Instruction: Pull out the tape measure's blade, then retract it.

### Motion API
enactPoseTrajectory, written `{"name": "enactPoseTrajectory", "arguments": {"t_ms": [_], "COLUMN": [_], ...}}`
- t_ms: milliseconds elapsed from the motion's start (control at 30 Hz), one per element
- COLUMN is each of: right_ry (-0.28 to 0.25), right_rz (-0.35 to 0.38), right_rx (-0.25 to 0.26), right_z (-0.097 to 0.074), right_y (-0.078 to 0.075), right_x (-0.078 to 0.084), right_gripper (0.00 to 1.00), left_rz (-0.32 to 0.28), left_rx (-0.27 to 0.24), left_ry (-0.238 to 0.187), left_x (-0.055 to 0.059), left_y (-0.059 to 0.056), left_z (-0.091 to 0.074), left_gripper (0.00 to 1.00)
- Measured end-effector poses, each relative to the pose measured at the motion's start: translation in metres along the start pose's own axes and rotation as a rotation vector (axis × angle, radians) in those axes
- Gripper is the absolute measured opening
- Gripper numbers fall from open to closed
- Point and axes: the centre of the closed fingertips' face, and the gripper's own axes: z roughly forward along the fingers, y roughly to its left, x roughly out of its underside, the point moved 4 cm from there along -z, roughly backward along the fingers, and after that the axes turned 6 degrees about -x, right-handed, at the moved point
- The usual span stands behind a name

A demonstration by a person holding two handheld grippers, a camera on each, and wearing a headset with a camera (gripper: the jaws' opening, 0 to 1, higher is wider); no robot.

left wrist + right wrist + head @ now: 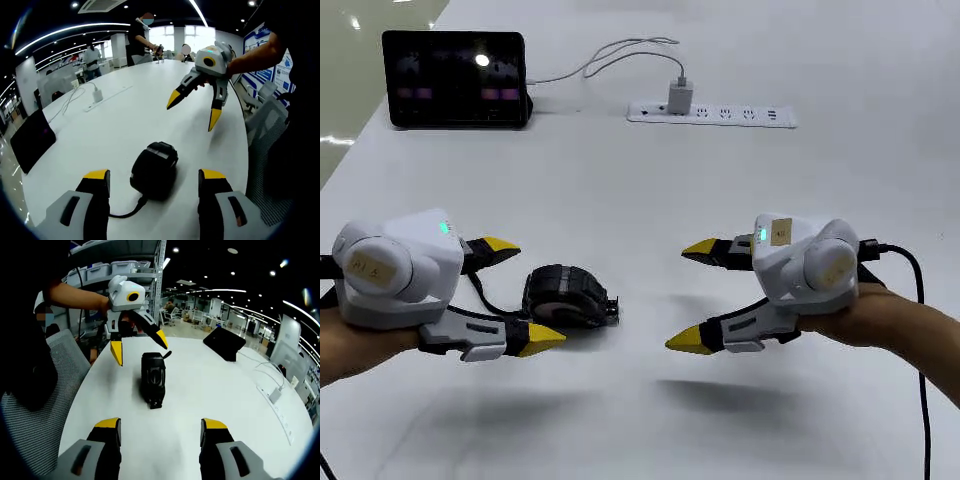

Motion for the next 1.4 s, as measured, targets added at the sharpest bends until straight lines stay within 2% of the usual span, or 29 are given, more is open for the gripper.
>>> {"name": "enactPoseTrajectory", "arguments": {"t_ms": [267, 700, 1400], "right_ry": [0.018, 0.049, 0.100], "right_rz": [-0.035, -0.095, -0.107], "right_rx": [-0.041, -0.103, -0.168], "right_z": [0.015, 0.040, 0.076], "right_y": [-0.003, -0.004, -0.006], "right_x": [-0.004, -0.008, -0.006], "right_gripper": [0.54, 0.40, 0.20], "left_rz": [0.044, 0.086, 0.155], "left_rx": [0.059, 0.109, 0.179], "left_ry": [0.039, 0.095, 0.155], "left_x": [0.002, 0.007, 0.013], "left_y": [0.000, 0.001, 0.003], "left_z": [0.006, 0.013, 0.023], "left_gripper": [0.63, 0.51, 0.35]}}
